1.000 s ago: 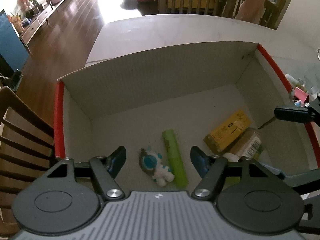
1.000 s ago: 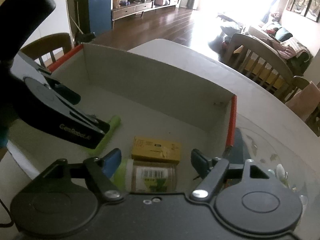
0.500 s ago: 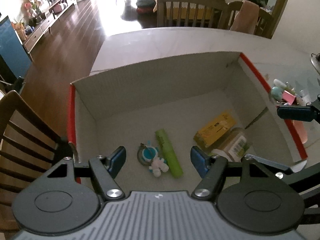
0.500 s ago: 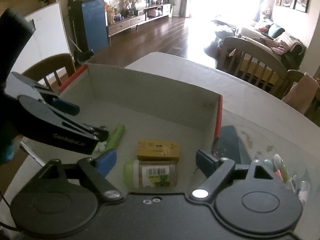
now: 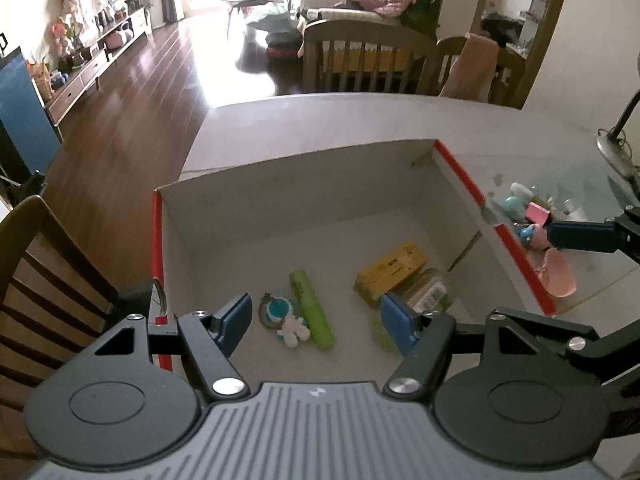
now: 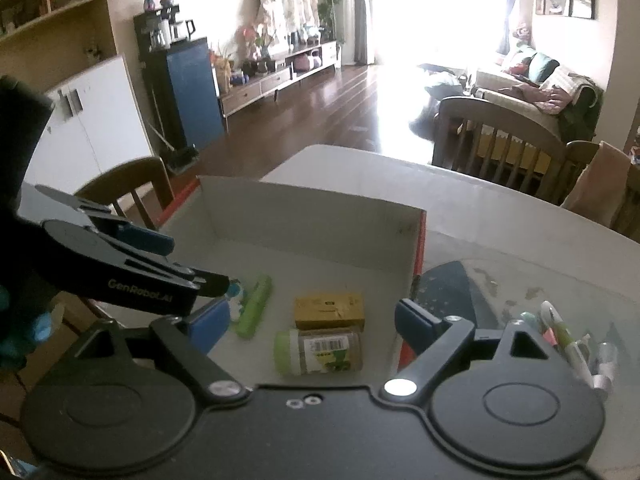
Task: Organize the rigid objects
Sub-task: 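Withdraw both tools from the shoebox back toward the table items, then reach the right tool to the clear bottle while the left tool approaches the pink heart dish, then close the right tool on the clear bottle while the left tool grasps the pink heart dish, then carry the clear bottle and pink heart dish in both tools over the shoebox, then lower both tools into the shoebox and open them to release the items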
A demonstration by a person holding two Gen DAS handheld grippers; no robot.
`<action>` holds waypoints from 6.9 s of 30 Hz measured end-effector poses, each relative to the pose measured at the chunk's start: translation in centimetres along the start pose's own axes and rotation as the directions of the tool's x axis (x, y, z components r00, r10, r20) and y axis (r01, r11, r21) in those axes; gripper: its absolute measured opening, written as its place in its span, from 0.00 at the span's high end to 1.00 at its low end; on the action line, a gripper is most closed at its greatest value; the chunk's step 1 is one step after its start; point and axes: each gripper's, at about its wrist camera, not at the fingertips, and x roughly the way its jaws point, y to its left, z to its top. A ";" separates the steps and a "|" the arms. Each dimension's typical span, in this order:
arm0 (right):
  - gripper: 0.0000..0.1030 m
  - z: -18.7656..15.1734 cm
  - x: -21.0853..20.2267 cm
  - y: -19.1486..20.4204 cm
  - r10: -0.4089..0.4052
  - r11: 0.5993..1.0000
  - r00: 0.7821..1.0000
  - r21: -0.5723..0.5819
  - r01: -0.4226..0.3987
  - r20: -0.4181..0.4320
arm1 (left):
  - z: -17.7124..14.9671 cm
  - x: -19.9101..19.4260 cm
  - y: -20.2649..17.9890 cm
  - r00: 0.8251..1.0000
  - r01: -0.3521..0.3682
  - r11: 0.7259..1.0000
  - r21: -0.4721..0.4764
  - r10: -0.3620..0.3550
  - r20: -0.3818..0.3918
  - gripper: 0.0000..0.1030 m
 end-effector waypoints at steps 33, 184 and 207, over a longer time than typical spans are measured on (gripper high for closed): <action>0.02 -5.9 -11.8 -8.7 0.008 0.993 0.981 0.115 -0.031 0.192 | -1.6 -6.5 -10.8 0.978 0.114 0.993 -0.004 -0.112 0.175 0.08; 0.61 -1.9 -8.1 -12.0 -0.057 0.983 0.994 0.178 0.041 0.088 | -0.4 -2.8 -10.1 0.967 0.204 0.973 -0.108 -0.183 0.179 0.31; 0.62 1.0 0.7 -1.0 -0.017 0.998 1.000 0.061 0.017 0.004 | 1.2 1.1 2.8 0.992 0.041 0.991 -0.130 -0.025 0.122 0.31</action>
